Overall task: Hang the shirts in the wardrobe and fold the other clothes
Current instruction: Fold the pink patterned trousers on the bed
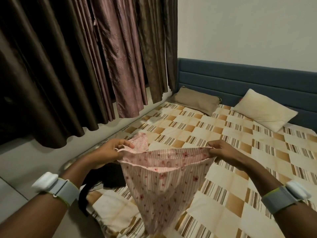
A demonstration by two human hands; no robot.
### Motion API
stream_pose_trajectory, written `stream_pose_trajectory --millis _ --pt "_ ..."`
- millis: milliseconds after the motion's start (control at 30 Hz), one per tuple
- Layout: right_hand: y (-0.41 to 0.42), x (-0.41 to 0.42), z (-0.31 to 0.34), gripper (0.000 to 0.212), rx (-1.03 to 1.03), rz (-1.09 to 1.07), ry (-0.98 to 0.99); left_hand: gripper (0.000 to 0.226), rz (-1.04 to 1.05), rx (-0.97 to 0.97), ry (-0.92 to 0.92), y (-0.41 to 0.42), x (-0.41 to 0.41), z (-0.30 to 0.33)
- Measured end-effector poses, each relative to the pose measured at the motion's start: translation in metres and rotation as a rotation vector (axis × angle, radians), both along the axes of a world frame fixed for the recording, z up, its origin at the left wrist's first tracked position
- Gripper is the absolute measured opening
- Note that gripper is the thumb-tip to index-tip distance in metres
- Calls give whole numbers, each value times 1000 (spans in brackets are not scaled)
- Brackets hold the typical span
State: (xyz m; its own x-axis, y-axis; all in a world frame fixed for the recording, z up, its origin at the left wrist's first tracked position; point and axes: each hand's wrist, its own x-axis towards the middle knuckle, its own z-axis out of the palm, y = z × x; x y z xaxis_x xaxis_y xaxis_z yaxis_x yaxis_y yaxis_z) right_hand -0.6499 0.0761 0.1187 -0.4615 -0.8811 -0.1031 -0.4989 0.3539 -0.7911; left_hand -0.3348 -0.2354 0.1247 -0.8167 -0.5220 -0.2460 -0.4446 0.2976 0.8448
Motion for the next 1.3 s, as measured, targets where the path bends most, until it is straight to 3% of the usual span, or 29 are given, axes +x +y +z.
stream_pose_trajectory --millis 67,200,267,333,367,433,500,600,667,733,767,833,900,1000,1133,1200,1300 --pt "2 -2 6 64 -38 -56 20 29 40 -163 -18 -6 -4 14" --pt "-12 -9 47 7 -105 -103 110 17 113 -427 6 -20 -20 66" --pt "-22 -12 83 10 -175 -106 177 15 252 -462 78 -23 -34 102" --pt "-33 -14 118 12 -259 -119 207 19 398 -345 158 -23 -46 137" --pt "-38 -14 134 13 -305 -120 226 21 411 -189 201 -23 -51 152" --pt "-45 -12 160 21 -378 -144 263 24 328 173 314 -16 -57 180" --pt "-47 -9 175 24 -370 -149 285 26 302 325 433 -4 -65 197" --pt "-51 0 174 17 -116 -28 199 24 338 189 547 24 -83 213" --pt "-61 18 163 50 27 84 178 15 321 29 549 39 -98 218" --pt "-80 44 146 77 -48 153 115 14 240 -90 531 58 -108 218" --pt "-91 60 139 73 -125 175 74 17 207 -117 521 64 -113 217" --pt "-113 84 126 45 -242 170 58 24 151 -156 502 74 -118 209" --pt "-128 92 115 18 -297 56 184 32 107 -210 472 72 -112 200" --pt "-129 68 111 10 -281 -121 347 32 39 -377 405 39 -87 186" --pt "-107 30 128 4 -185 -173 614 34 84 -803 66 -19 -35 154" --pt "-97 13 139 8 -73 -176 690 34 135 -784 -73 -39 -11 140" --pt "-86 -14 148 9 37 -156 602 20 126 -596 -218 -55 12 139"
